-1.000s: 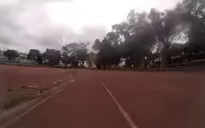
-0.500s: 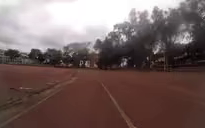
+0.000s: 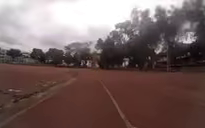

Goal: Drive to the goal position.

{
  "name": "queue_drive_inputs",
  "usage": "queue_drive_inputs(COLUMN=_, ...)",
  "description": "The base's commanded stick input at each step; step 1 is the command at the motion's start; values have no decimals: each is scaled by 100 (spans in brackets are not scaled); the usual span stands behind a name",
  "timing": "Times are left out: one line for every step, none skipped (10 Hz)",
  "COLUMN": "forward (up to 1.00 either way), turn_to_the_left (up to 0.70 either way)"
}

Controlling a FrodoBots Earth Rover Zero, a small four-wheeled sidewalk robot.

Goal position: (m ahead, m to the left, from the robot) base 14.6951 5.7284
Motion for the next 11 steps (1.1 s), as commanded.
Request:
queue_drive_inputs(forward=100, turn_to_the_left=1)
queue_drive_inputs(forward=100, turn_to_the_left=0)
queue_drive_inputs(forward=100, turn_to_the_left=0)
queue_drive_inputs(forward=100, turn_to_the_left=0)
queue_drive_inputs(forward=100, turn_to_the_left=0)
queue_drive_inputs(forward=100, turn_to_the_left=0)
queue_drive_inputs(forward=100, turn_to_the_left=0)
queue_drive_inputs(forward=100, turn_to_the_left=0)
queue_drive_inputs(forward=100, turn_to_the_left=0)
queue_drive_inputs(forward=100, turn_to_the_left=0)
queue_drive_inputs(forward=100, turn_to_the_left=0)
